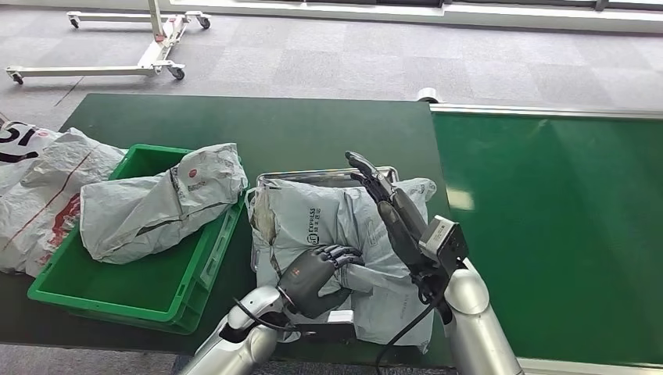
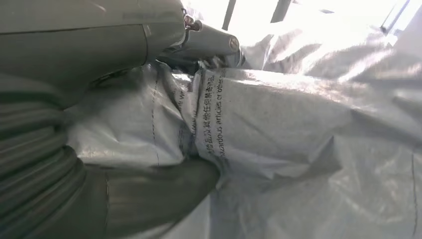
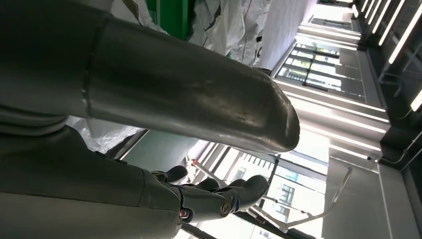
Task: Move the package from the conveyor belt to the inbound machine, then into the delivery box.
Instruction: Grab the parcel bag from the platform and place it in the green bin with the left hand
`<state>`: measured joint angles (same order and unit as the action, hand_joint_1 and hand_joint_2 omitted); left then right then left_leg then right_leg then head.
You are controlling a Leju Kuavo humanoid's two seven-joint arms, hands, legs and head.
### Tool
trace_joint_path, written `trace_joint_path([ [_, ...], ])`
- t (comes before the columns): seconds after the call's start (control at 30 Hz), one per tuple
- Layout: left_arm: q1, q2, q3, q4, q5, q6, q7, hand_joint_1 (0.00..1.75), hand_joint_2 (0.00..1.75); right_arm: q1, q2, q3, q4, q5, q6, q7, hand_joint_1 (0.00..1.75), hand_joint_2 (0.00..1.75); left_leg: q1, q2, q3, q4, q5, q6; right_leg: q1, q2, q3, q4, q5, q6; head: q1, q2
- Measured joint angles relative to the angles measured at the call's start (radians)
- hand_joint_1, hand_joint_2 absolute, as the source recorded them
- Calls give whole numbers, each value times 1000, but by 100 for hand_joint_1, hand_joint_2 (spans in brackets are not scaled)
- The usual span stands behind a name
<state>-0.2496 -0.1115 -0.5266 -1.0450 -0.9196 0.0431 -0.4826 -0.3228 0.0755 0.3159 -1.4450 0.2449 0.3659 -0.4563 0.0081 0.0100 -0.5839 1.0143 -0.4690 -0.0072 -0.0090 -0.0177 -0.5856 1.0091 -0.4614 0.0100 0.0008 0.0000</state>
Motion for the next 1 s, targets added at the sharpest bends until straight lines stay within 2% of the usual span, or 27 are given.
trace_joint_path([
  [0.2, 23, 10, 67, -112, 183, 111, -4, 175, 175, 15, 0, -3, 0, 12, -14, 14, 0, 0, 0, 0, 0, 0, 1, -1, 1, 1, -1, 0, 0, 0, 0, 0],
  [0.37, 61, 16, 195, -279, 375, 228, -48, 175, 175, 16, 0, -10, 0, 17, -22, 26, 0, 0, 0, 1, -1, 0, 0, -1, 2, 2, -2, 0, 0, -1, 0, 0],
  [0.5, 91, 20, 313, -407, 483, 378, -90, 175, 175, 14, 0, -11, 2, 16, -35, 27, 0, 0, 1, 1, -1, 0, 0, -2, 2, 2, -3, 0, -1, -1, 0, 0],
  [0.7, 113, 4, 457, -535, 419, 619, -166, 175, 175, 19, 0, -11, 10, 18, -59, 19, 0, 0, 1, 1, -1, 0, 0, -2, 2, 2, -3, 0, -1, -1, 0, 0],
  [0.83, 103, -51, 572, -598, 325, 652, -209, 175, 175, 32, 0, -11, 11, 24, -73, 10, 0, 0, 1, 1, -1, 0, 0, -2, 1, 2, -3, 0, -1, -1, 0, 0],
  [1.0, 77, -101, 669, -691, 361, 655, -214, 175, 175, 43, 0, -11, 16, 27, -80, 6, 0, 0, 1, 1, -1, 0, 0, -2, 1, 2, -3, 0, 0, -1, 0, 0],
])
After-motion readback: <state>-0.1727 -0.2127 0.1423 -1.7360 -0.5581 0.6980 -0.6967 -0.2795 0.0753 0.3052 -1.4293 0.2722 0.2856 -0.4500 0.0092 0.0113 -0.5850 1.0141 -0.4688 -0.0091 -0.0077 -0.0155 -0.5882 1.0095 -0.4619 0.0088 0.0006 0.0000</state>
